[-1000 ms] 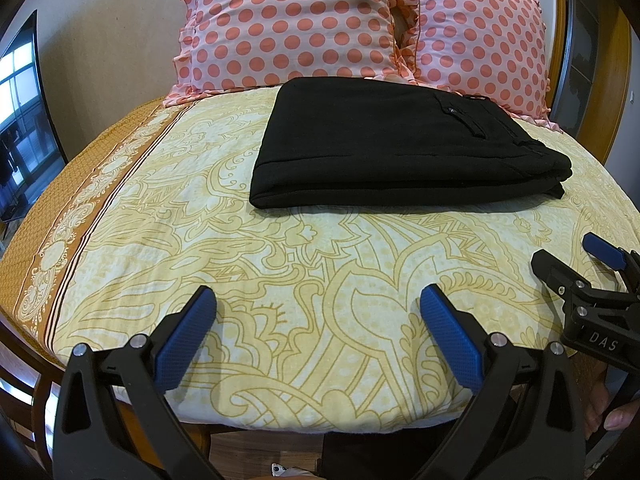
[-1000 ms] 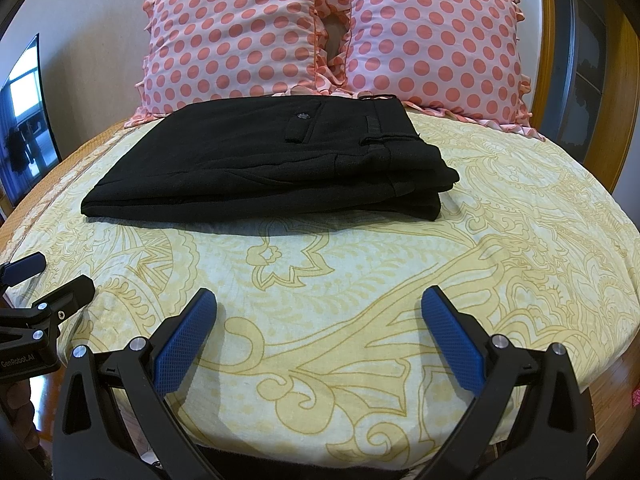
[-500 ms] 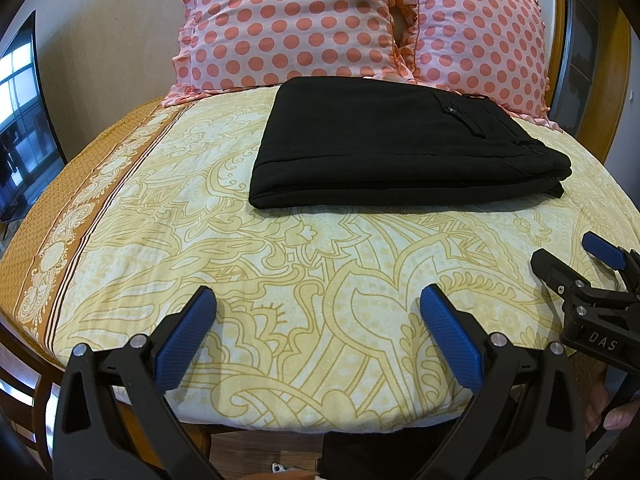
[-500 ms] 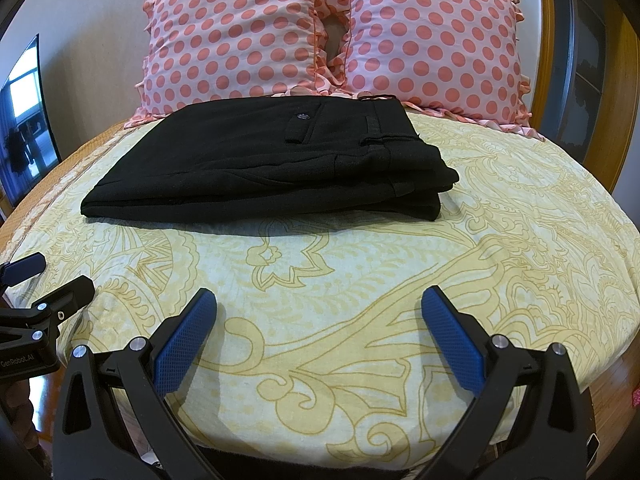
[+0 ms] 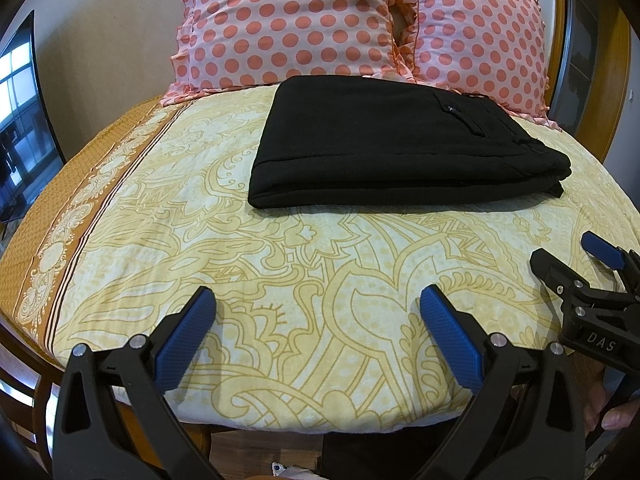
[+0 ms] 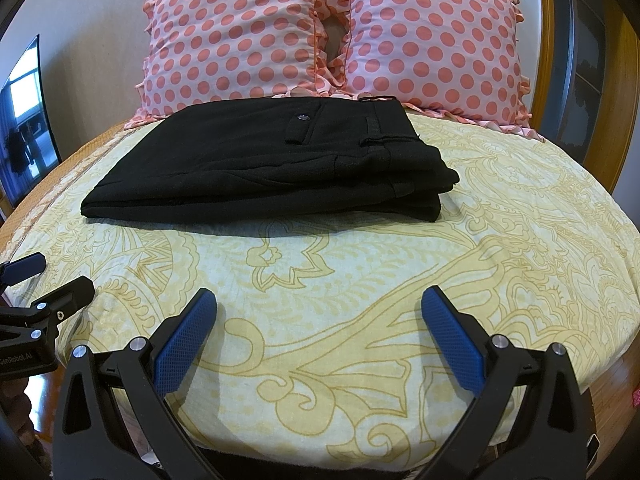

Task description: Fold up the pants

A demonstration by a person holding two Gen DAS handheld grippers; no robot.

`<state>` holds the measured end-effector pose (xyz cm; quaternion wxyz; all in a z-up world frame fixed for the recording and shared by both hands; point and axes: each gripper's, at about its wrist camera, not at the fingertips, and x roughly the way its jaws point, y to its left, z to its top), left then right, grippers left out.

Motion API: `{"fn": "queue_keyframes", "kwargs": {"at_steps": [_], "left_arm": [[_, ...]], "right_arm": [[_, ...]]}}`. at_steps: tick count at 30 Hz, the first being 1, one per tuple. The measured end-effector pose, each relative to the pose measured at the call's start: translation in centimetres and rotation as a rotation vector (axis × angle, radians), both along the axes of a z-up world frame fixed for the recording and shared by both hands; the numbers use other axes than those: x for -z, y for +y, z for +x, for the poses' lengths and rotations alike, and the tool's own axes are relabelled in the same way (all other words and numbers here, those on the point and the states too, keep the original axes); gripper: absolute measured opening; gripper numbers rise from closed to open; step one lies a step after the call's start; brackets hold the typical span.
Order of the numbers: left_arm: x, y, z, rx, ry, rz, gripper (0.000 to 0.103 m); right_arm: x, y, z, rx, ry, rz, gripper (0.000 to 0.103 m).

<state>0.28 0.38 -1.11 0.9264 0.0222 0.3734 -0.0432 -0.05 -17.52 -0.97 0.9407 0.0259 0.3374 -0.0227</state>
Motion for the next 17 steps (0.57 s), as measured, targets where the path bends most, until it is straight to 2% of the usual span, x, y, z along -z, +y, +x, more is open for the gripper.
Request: {"fn": "queue_keyframes", "kwargs": {"at_steps": [17], "left_arm": [[-0.15,-0.07,-0.02,-0.007,0.000,0.001,0.101]], "right_arm": [[0.03,0.03,-0.03,0.001,-0.001,0.000,0.102]]}}
